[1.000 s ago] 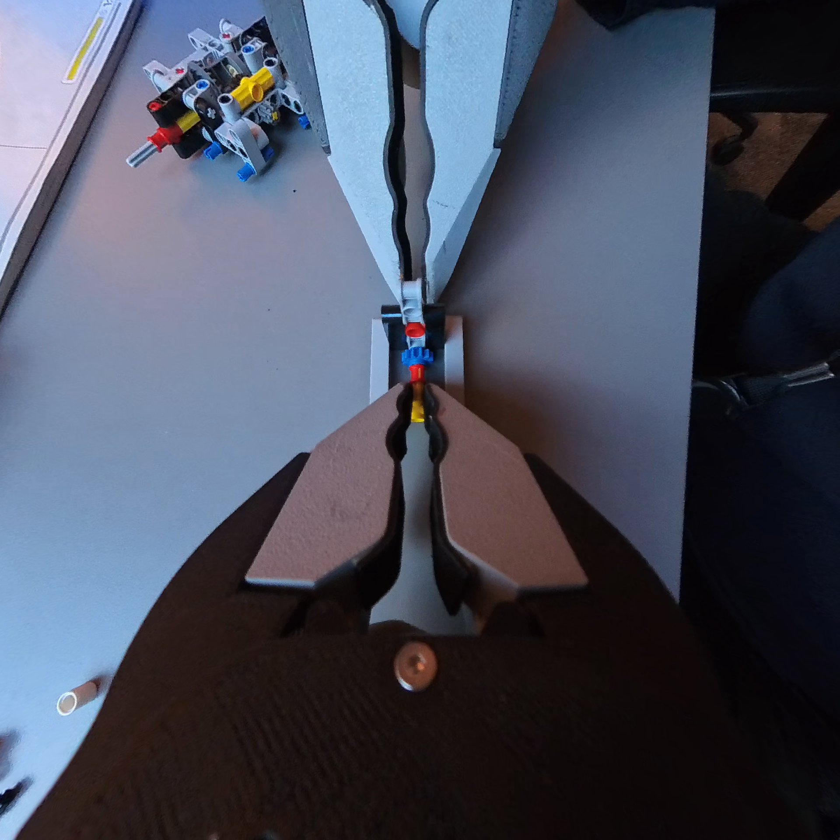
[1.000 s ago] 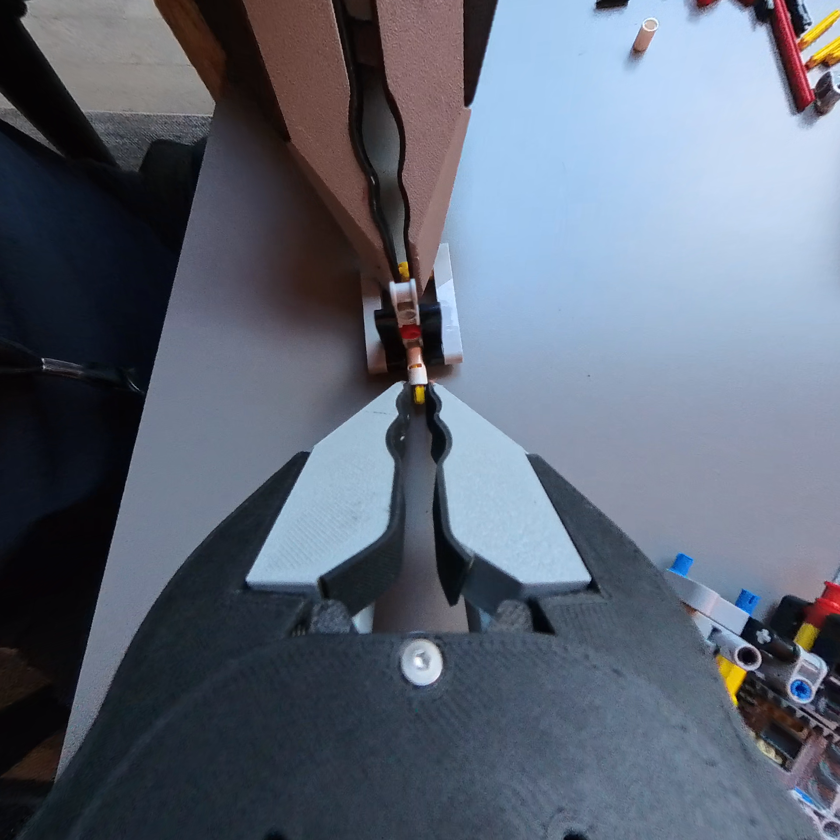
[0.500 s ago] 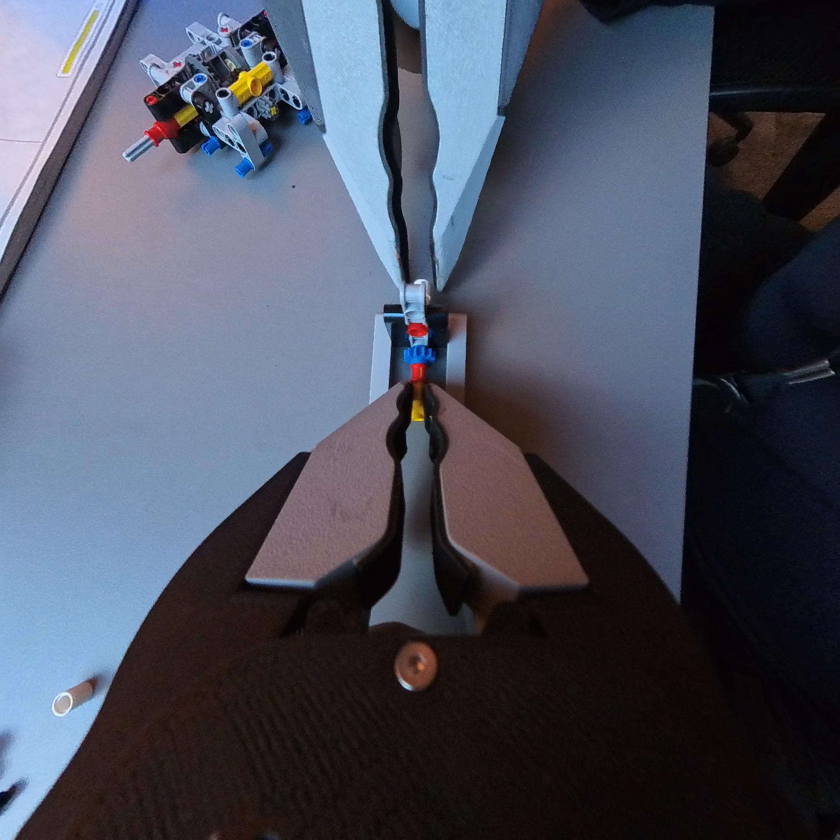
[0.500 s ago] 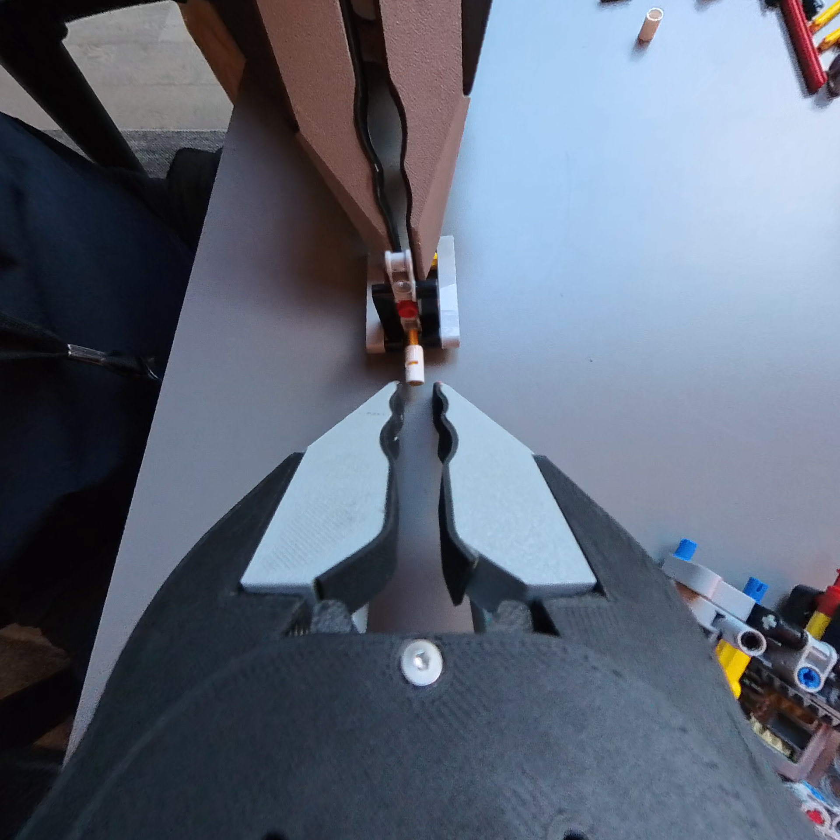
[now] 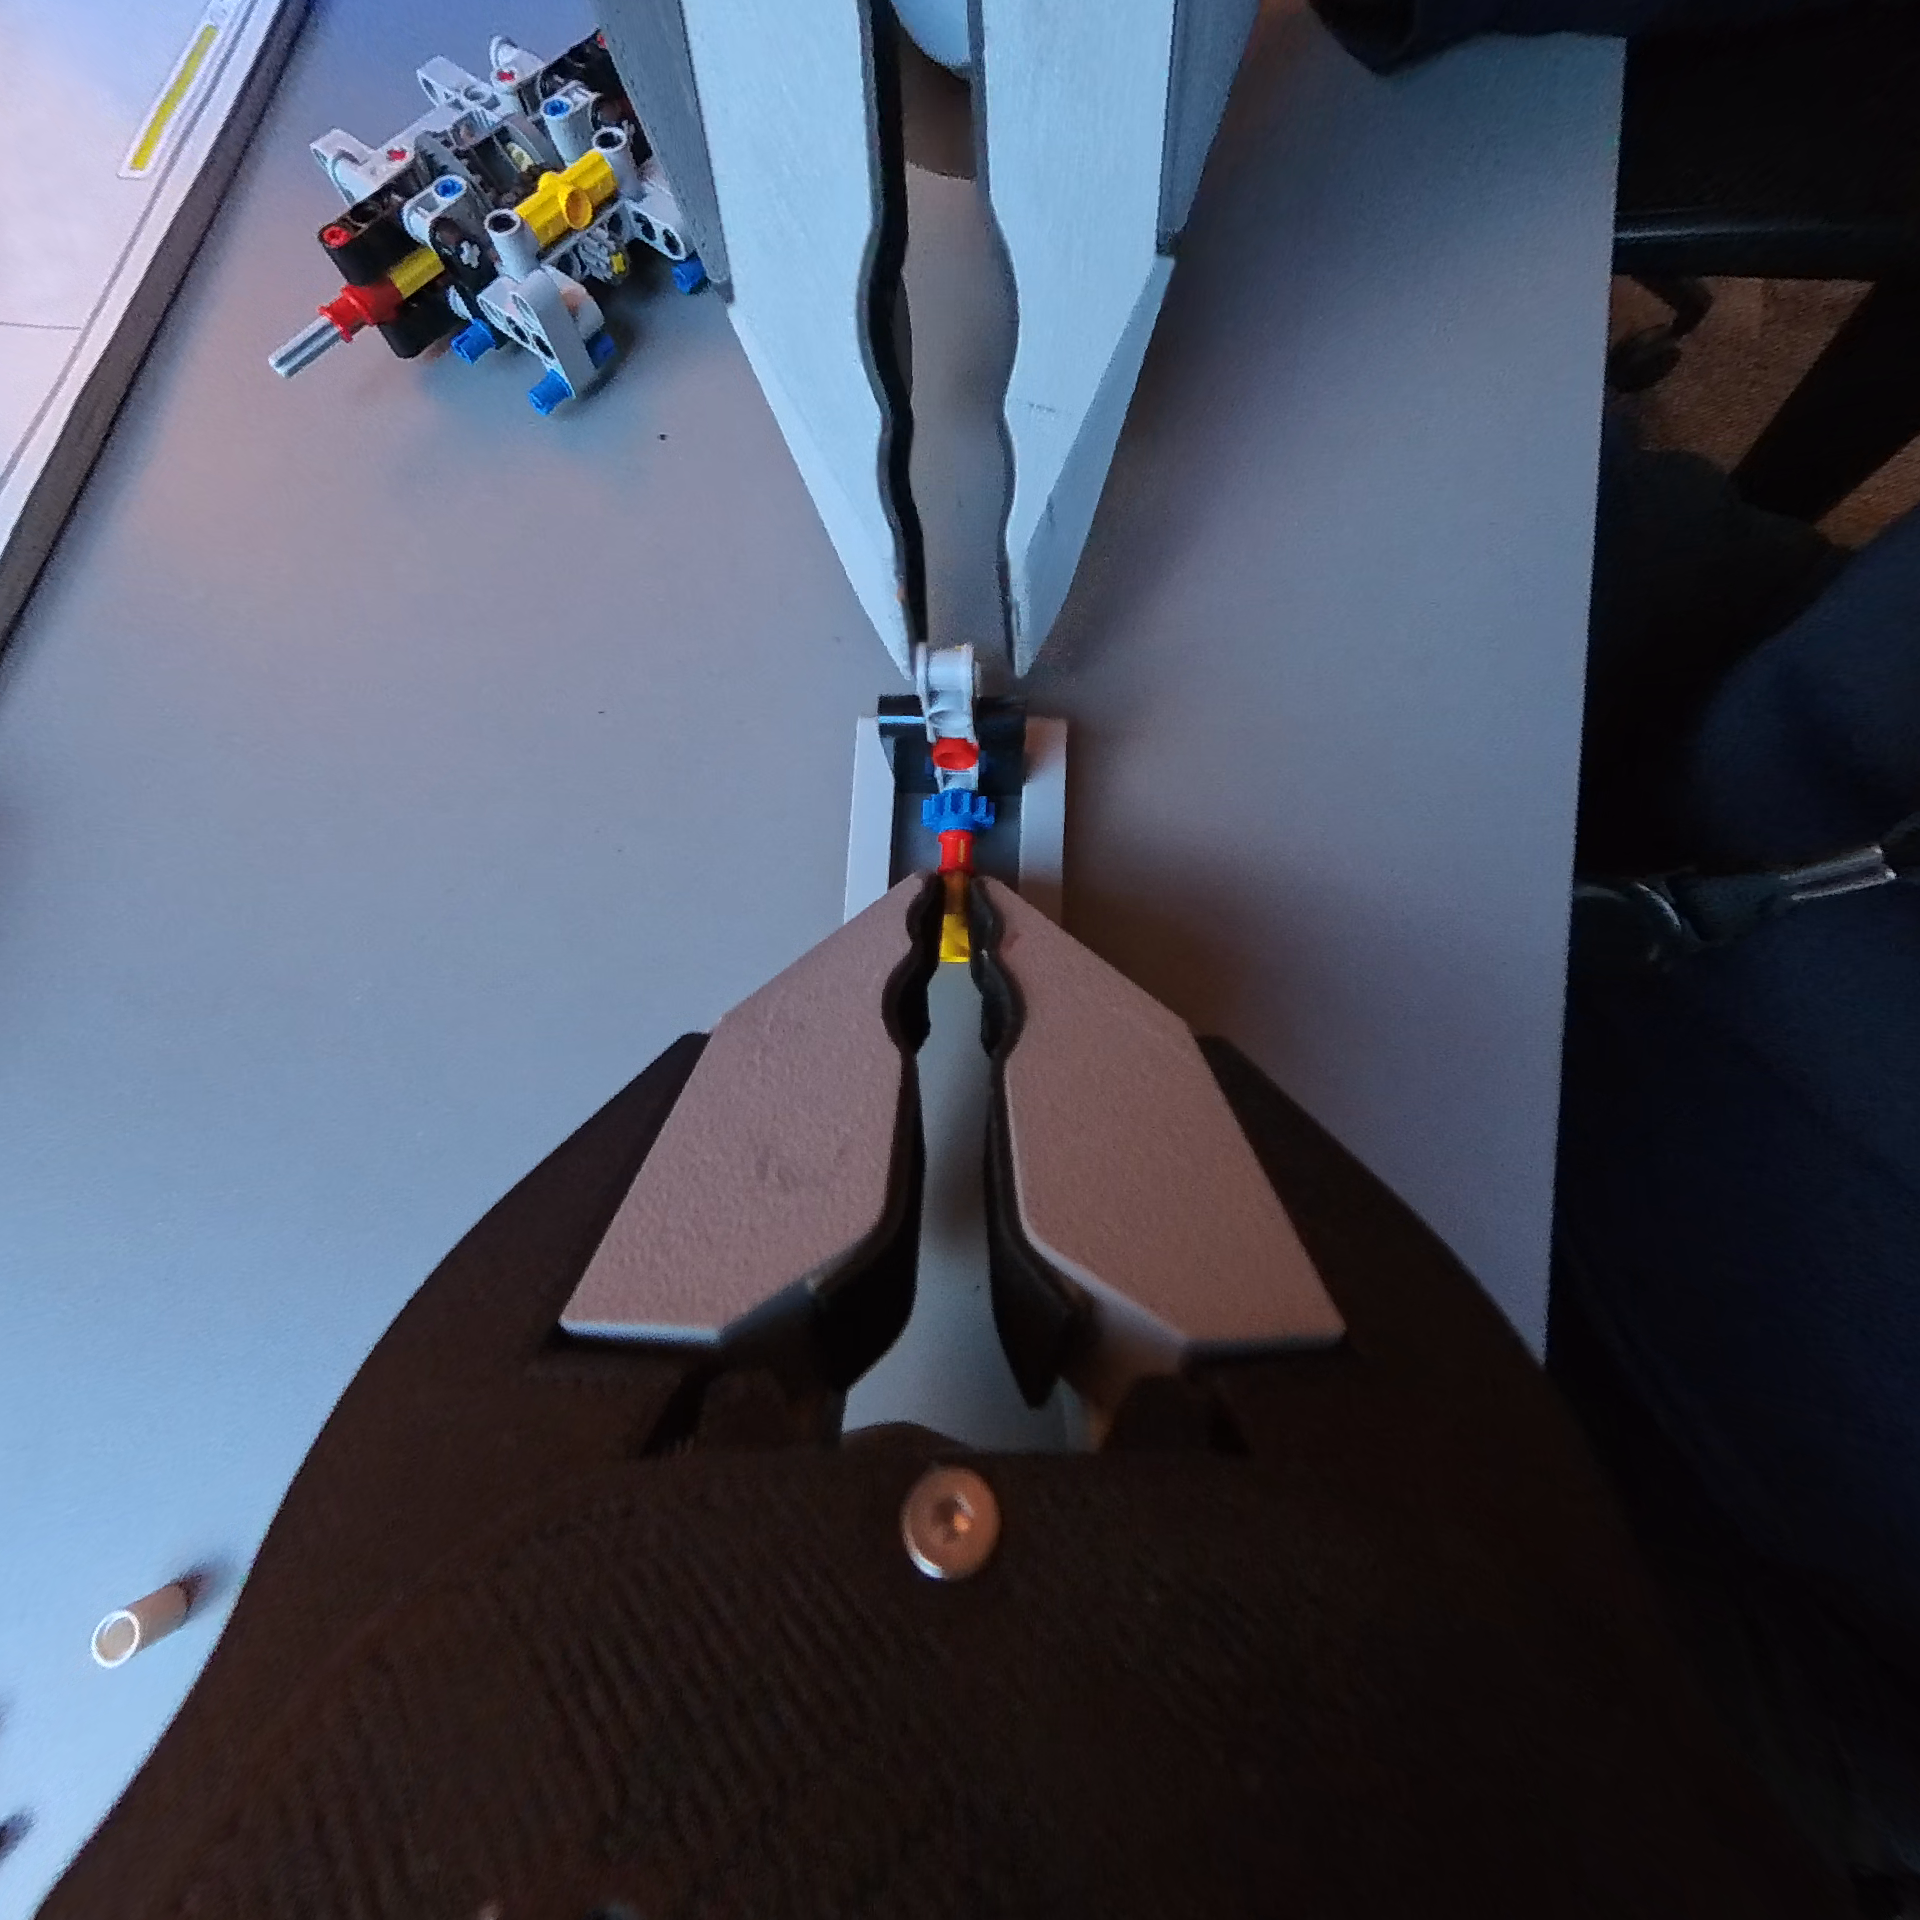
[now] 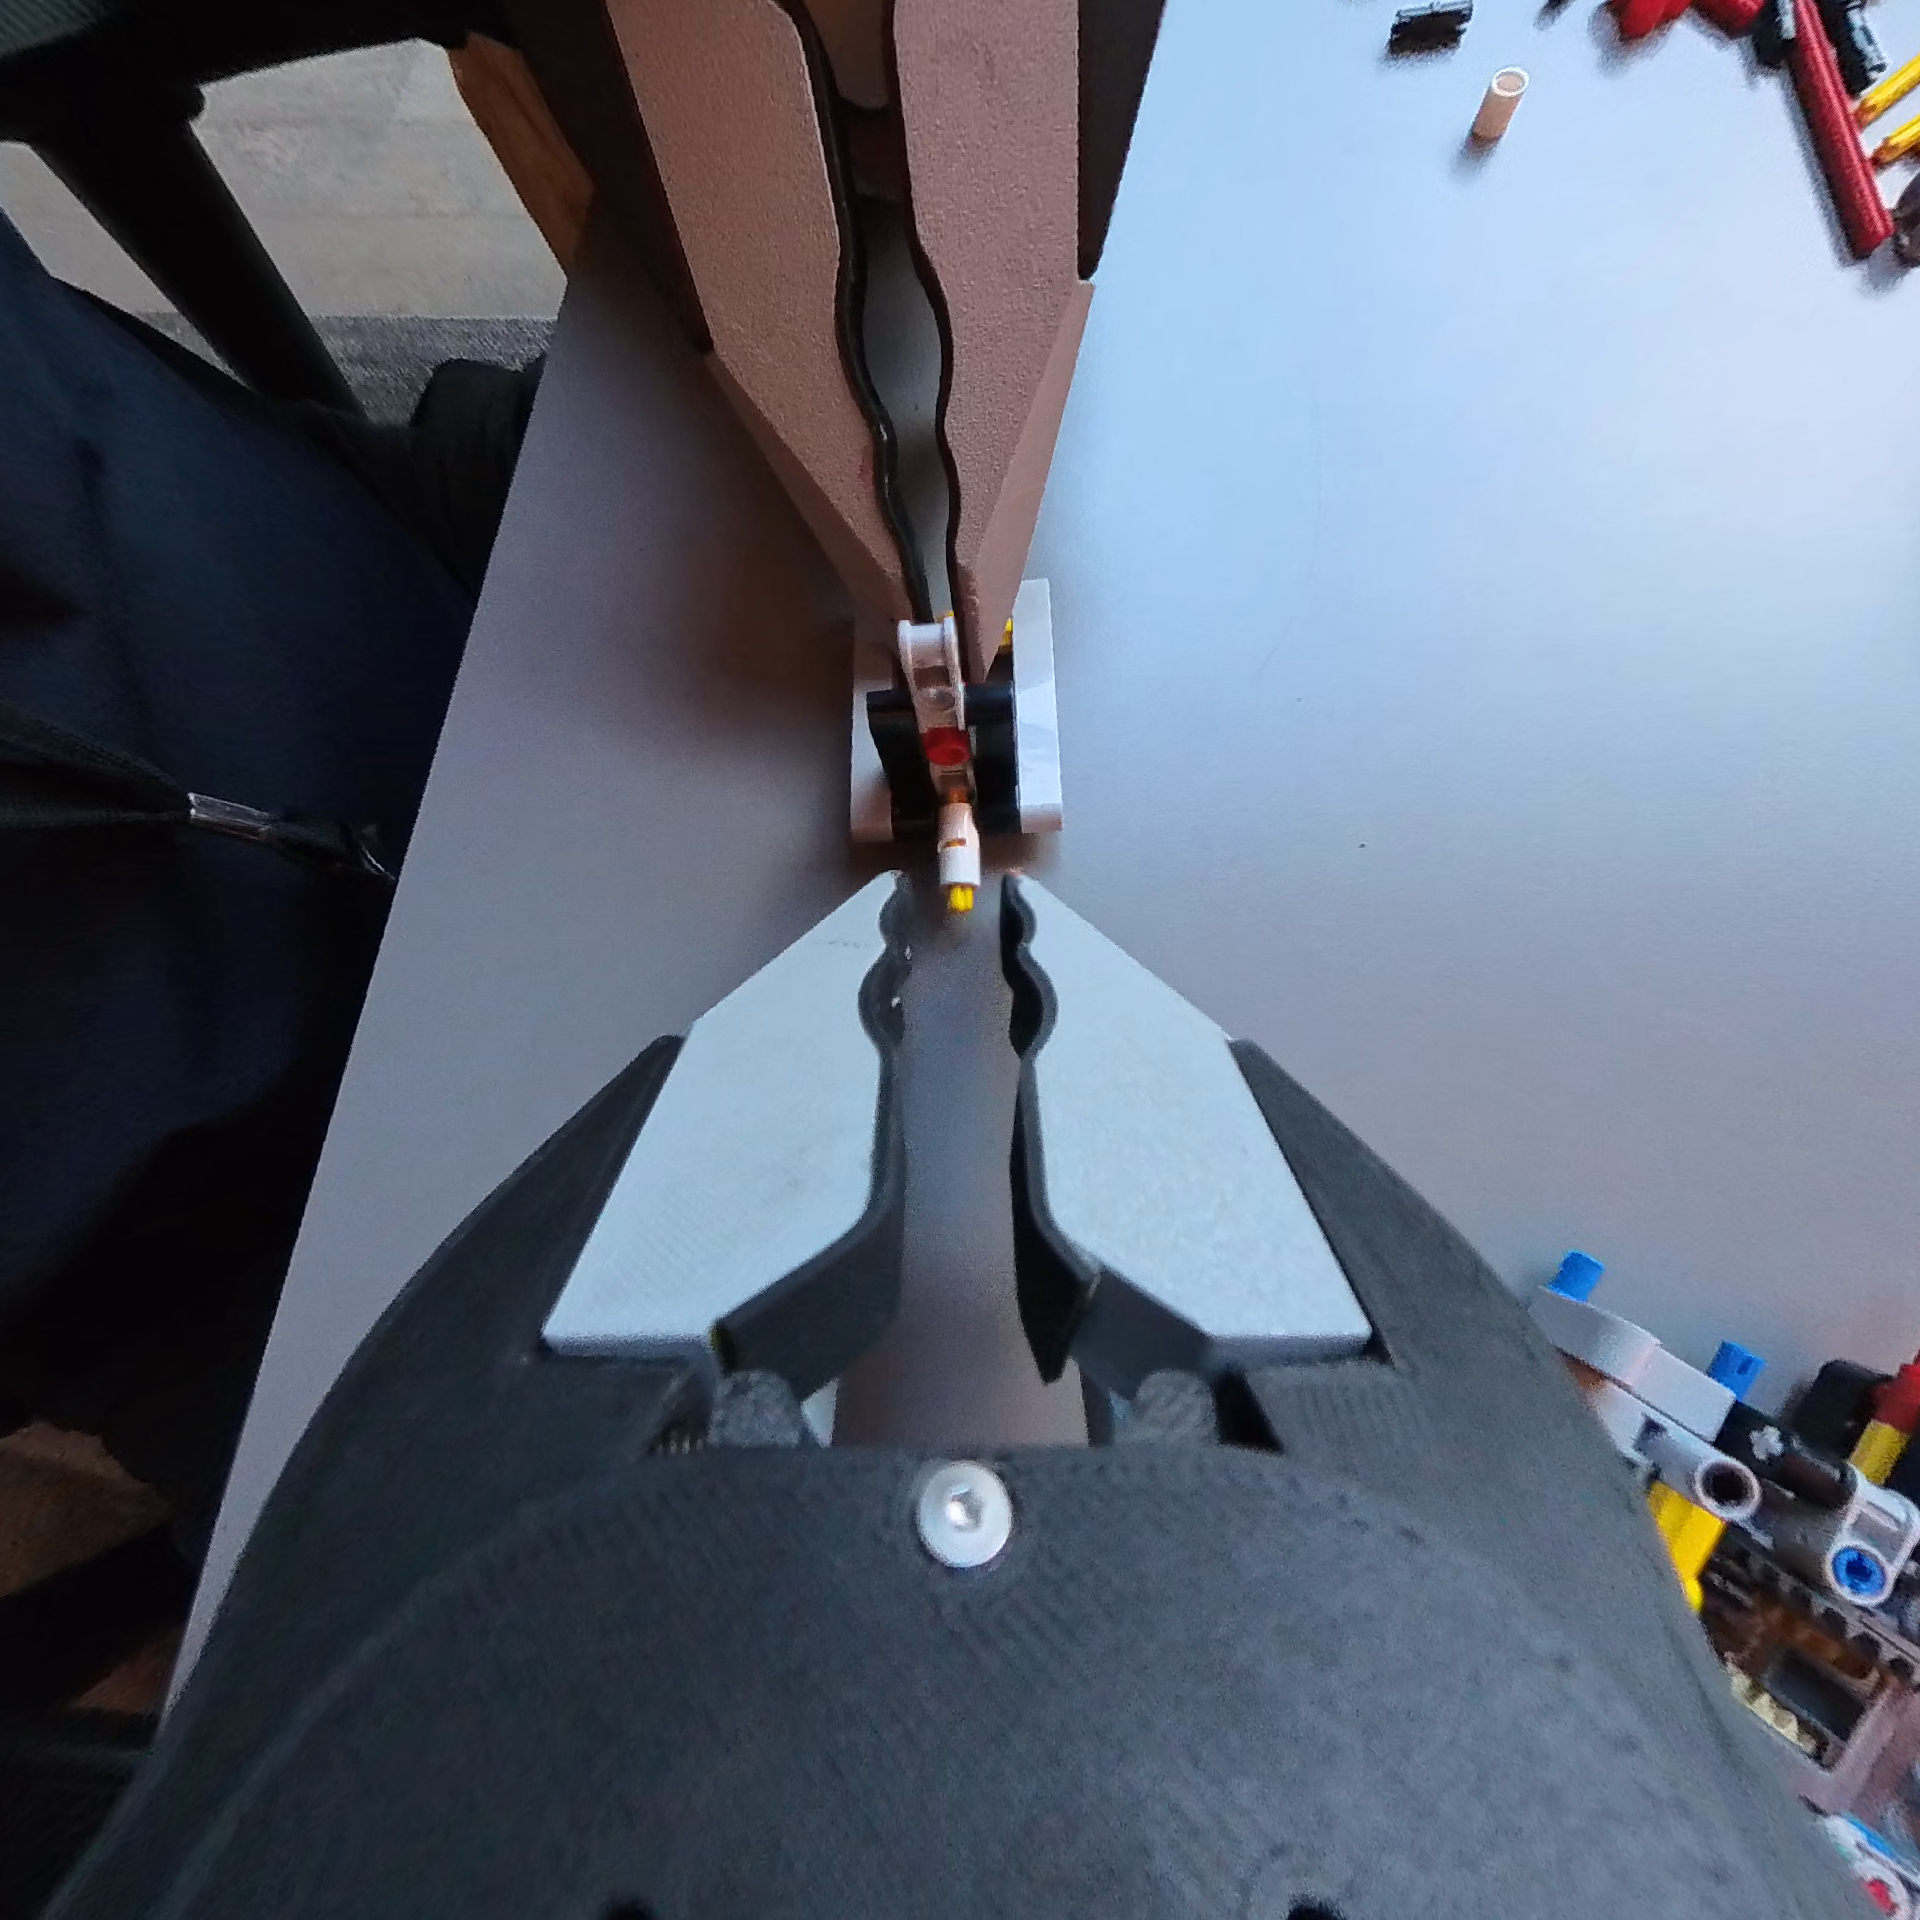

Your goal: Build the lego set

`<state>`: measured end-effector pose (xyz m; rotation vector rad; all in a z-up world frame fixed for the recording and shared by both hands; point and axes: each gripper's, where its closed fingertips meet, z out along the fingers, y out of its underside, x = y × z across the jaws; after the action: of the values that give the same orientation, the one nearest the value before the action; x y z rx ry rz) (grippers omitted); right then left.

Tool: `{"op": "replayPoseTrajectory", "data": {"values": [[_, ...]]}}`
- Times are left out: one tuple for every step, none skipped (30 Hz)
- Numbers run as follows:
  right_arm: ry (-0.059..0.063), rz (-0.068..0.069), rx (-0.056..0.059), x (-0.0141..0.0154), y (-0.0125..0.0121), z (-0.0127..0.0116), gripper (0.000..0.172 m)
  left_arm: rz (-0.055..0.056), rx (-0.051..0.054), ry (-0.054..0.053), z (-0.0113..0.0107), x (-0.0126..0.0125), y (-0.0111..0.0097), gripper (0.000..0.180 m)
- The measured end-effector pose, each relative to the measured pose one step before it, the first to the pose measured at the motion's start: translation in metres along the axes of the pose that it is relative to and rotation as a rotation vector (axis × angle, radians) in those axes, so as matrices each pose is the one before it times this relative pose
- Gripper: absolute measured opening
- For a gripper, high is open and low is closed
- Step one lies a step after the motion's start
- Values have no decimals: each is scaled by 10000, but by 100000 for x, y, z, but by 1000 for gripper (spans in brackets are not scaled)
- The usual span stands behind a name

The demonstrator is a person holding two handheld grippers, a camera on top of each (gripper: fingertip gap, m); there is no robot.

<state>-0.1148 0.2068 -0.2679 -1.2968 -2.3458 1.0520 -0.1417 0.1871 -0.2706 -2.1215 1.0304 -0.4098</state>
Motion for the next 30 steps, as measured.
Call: {"op": "replayPoseTrajectory", "data": {"values": [[-22,16,38,-6,-43,-74,14,-6,0,5,-11,-2,11,2],[18,-21,-27,33,62,-57,13,1,0,1,-16,-4,15,2],[85,-61,-94,95,167,-50,12,-1,0,-5,-16,-12,14,2],[87,-80,-73,99,139,-36,9,-7,1,-4,-21,-12,19,2],[38,-60,-12,10,29,4,5,-6,2,0,-5,-17,4,2],[-21,-22,24,-48,-58,44,2,1,1,-2,0,-3,-1,1],[-36,8,-7,-65,-41,115,1,9,-2,-2,5,11,-4,2],[-12,-1,-29,-44,-21,126,0,6,10,-1,1,8,-23,1],[22,-19,-18,3,-33,132,1,-7,7,6,3,5,-21,1],[16,-22,-8,-14,-39,104,0,-7,4,3,13,8,-16,1],[10,-15,-26,-3,-3,78,0,0,6,-1,-2,12,-16,1],[16,-16,-35,5,29,39,1,-8,13,2,-10,1,-28,1],[20,-18,-4,3,4,17,1,-15,-3,8,2,-1,1,1],[18,-8,6,17,-5,3,1,-8,-5,4,8,3,10,1],[1,2,-6,4,0,18,1,-9,8,1,-3,0,-30,1],[-4,17,-15,11,27,23,1,-9,11,4,1,11,-23,1],[-22,32,1,-3,2,6,1,2,-2,3,0,11,15,1],[-75,62,4,-50,16,-2,1,5,6,33,5,36,5,1],[-111,102,21,-62,-3,-19,0,8,-4,28,-1,41,17,1],[-119,124,48,-36,-45,-22,1,1,-19,64,-5,63,60,2],[-159,110,82,-115,-77,-42,1,-54,-25,153,-18,141,76,2],[-164,91,62,-149,-64,-11,0,-125,10,173,-28,122,28,2],[-106,54,13,-121,-18,35,0,-126,2,154,-50,91,35,2],[-28,-10,-19,-62,23,55,0,-59,8,76,-43,49,28,3],[47,-61,-51,15,72,14,1,-1,26,0,-45,-5,-19,4],[52,-55,-38,37,78,-49,1,41,38,-65,-65,-51,-60,6],[14,-2,-10,19,41,-90,1,68,38,-33,-62,2,-62,6],[-17,36,6,25,34,-67,1,41,26,-27,-47,-3,-55,7],[-30,41,7,12,33,-55,1,5,6,-22,-16,-34,-30,7],[-18,15,4,5,17,-15,1,-14,-2,3,6,-15,-4,7]]}}
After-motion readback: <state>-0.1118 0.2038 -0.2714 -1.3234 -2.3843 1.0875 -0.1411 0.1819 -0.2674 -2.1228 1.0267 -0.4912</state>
